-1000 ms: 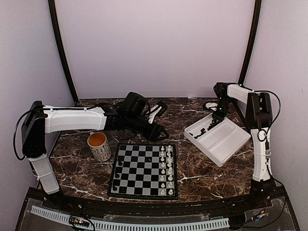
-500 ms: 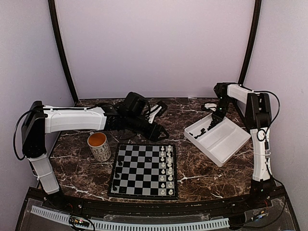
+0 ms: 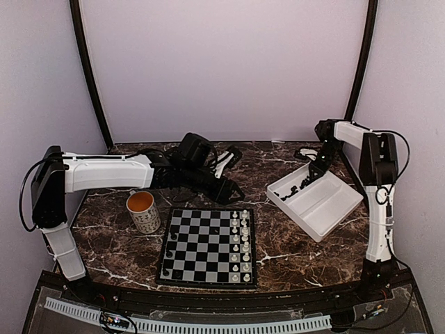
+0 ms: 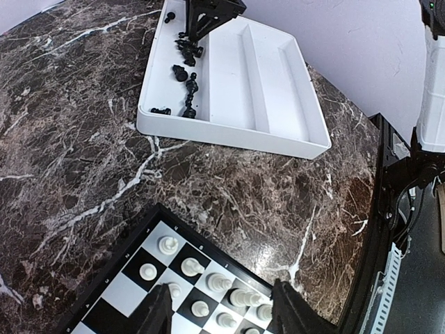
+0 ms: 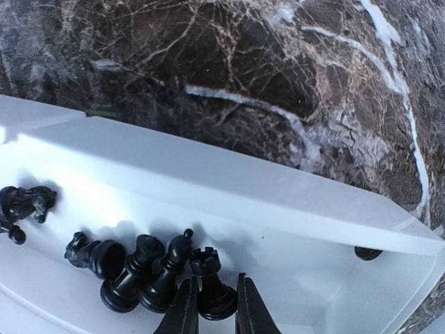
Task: Set up the chess pieces on the board
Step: Pick up the rook from the storage box.
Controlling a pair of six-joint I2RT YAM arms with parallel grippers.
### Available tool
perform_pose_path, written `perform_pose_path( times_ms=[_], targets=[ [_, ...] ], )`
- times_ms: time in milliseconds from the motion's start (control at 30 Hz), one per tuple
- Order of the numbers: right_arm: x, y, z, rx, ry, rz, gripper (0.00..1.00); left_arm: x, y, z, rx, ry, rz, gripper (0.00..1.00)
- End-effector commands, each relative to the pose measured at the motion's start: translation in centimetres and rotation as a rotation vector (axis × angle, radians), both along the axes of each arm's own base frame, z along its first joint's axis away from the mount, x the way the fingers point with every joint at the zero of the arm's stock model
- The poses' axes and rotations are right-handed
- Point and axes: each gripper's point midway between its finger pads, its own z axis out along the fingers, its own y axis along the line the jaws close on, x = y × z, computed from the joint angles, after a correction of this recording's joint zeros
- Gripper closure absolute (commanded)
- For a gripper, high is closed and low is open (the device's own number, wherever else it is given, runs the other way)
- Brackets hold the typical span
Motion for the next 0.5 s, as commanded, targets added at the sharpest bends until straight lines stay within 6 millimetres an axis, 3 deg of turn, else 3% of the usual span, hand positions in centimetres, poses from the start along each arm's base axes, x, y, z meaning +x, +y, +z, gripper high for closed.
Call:
perform_pose_path(
  times_ms=[0, 133, 267, 467],
  targets=[
    [-0.5, 1.8, 6.8, 0.145, -0.101, -0.06, 0.99, 0.6, -0.7, 3.3, -0.07, -0.042, 0.018, 0.49],
    [-2.0, 4.0, 10.5, 0.285, -0.135, -0.075, 0.98, 1.4, -1.1, 4.9, -0.1, -0.059, 0.045, 0.48],
    [-4.7, 6.2, 12.8, 0.39, -0.165, -0.054, 0.98, 1.7, -2.1, 6.6, -0.168, -0.04, 0.056, 0.48],
    [-10.9, 11.9, 16.3, 0.594, -0.171, 0.055, 0.97, 1.2, -3.9, 9.3, -0.313, 0.009, 0.052, 0.48]
  ],
)
